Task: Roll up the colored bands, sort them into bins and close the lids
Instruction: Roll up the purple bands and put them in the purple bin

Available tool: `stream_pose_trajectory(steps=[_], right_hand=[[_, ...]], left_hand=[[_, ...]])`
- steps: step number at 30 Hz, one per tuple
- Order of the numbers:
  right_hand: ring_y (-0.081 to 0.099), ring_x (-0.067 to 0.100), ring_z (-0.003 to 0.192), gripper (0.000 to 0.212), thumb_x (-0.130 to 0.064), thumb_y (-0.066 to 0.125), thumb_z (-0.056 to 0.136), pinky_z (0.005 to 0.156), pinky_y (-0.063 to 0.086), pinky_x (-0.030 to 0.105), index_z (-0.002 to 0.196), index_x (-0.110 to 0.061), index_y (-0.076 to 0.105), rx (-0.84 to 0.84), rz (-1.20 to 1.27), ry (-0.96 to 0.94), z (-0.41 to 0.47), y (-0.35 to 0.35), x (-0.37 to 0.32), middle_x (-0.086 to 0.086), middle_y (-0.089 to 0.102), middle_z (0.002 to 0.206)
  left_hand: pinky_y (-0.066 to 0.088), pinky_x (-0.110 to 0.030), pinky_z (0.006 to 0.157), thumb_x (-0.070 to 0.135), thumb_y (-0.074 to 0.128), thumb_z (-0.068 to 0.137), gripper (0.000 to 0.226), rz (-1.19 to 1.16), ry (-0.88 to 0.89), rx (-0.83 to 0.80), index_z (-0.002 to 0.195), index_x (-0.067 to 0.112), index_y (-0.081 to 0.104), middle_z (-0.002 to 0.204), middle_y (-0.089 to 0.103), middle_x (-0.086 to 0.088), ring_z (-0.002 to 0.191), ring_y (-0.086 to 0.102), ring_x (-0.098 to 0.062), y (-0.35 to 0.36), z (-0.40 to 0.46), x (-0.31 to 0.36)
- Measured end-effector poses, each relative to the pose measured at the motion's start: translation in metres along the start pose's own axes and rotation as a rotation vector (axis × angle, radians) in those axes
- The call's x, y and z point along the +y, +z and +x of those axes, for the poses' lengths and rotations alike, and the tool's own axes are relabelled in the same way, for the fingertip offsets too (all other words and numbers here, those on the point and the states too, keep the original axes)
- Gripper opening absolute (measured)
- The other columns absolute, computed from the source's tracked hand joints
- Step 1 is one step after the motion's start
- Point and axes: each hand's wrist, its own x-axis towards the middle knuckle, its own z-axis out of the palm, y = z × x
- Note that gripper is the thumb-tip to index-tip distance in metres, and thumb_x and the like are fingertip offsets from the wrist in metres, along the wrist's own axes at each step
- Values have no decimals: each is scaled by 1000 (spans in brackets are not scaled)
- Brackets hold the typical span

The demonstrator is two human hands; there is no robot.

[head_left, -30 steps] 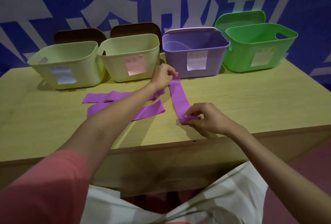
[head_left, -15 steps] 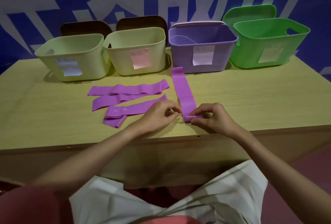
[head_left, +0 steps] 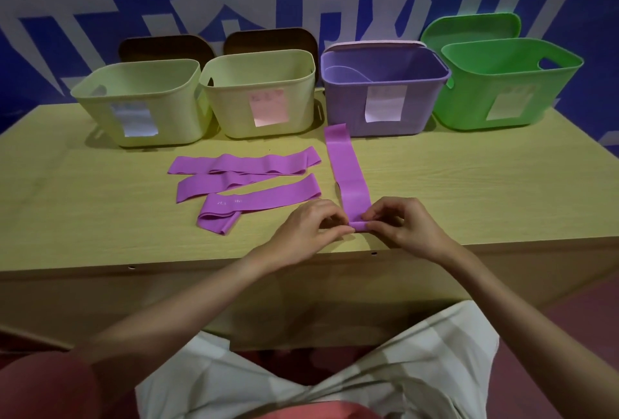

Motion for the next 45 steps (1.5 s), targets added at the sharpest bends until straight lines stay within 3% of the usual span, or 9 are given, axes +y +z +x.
stream_pose_trajectory(steps=[7, 12, 15, 18, 22, 29, 34, 41, 45], right_hand=[[70, 17, 84, 8, -8, 75, 81, 78, 56, 32, 89, -10, 74, 12, -3, -29, -7, 2, 2, 2, 73, 88], [65, 14, 86, 14, -6, 74, 81, 77, 55, 34, 87, -19, 75, 39, -78, -105, -12, 2, 7, 0, 68, 91], [65, 14, 84, 15, -6, 73, 82, 73, 54, 37, 89, -19, 76, 36, -97, -97, -12, 2, 10, -1, 68, 90], [64, 13, 83, 15, -5, 72, 83, 71, 53, 32, 90, -17, 76, 35, -106, -94, -12, 4, 12, 0, 67, 90], [61, 11, 85, 11, -8, 73, 83, 69, 47, 17, 90, -15, 77, 39, -151, -117, -15, 7, 11, -3, 63, 91], [50, 10, 86, 14, -15, 77, 80, 72, 42, 21, 93, -18, 77, 40, -393, -248, -19, 8, 15, -4, 59, 88], [49, 13, 82, 9, -15, 72, 84, 68, 43, 26, 92, -16, 76, 25, -424, -291, -15, 7, 11, -5, 61, 84], [44, 10, 85, 7, -15, 74, 83, 71, 35, 14, 89, -15, 76, 59, -458, -293, -16, 9, 11, -4, 57, 84], [46, 11, 83, 8, -16, 73, 84, 71, 35, 11, 90, -16, 77, 43, -420, -256, -16, 8, 10, -8, 59, 83]], left_hand=[[52, -34, 69, 22, 72, 84, 9, -56, -64, 17, 91, 17, 70, 84, 66, 5, 78, 60, -9, 9, 2, 6], [46, -21, 65, 23, 73, 84, 8, -39, -81, 45, 89, 16, 72, 80, 65, 8, 73, 56, -3, 9, 1, 7], [46, -24, 68, 25, 73, 83, 11, 5, -68, 73, 90, 16, 74, 80, 65, 9, 74, 54, -5, 10, 1, 9], [48, -31, 74, 29, 72, 84, 14, 109, -7, 92, 92, 17, 73, 83, 65, 8, 79, 52, -8, 12, -2, 10], [48, -39, 85, 30, 70, 86, 16, 232, 56, 100, 93, 16, 74, 87, 60, 5, 85, 51, -11, 13, -7, 10], [43, -26, 65, 22, 72, 85, 11, 440, 233, 110, 83, 11, 75, 82, 59, -1, 81, 49, -15, 14, -10, 16], [46, -35, 60, 16, 59, 92, 20, 591, 377, 57, 77, 4, 66, 85, 57, -7, 78, 50, -20, 16, -8, 17], [49, -29, 65, 18, 72, 84, 13, 359, 198, 102, 94, 9, 73, 87, 63, -3, 81, 55, -16, 17, -8, 19], [45, -25, 66, 19, 72, 84, 10, 372, 195, 97, 88, 10, 73, 87, 60, -2, 83, 52, -14, 18, -10, 21]])
